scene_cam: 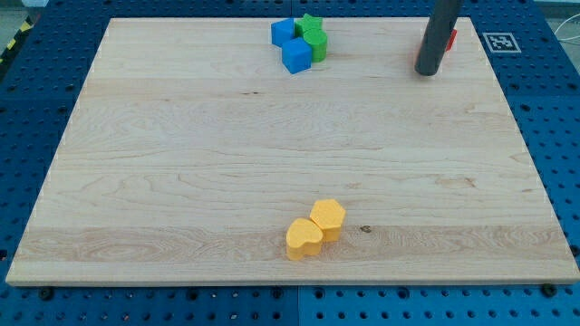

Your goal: Move your arm towards the yellow heart

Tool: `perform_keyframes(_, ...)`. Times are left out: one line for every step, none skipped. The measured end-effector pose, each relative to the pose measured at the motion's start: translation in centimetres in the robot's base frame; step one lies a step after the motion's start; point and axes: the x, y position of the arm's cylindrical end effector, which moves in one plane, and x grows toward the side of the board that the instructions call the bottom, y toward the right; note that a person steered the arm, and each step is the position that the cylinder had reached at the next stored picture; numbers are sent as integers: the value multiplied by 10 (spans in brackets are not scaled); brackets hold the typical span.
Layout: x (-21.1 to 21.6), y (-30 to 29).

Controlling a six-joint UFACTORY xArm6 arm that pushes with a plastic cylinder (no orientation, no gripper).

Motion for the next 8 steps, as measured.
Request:
perform_keyframes(37,-20)
perform_keyframes(77,-49)
perform_keyframes(95,-87)
perform_keyframes(116,-122)
perform_keyframes(130,-141)
perform_keyframes(148,-168)
perform_keyframes(166,-196)
perform_keyframes(180,-220)
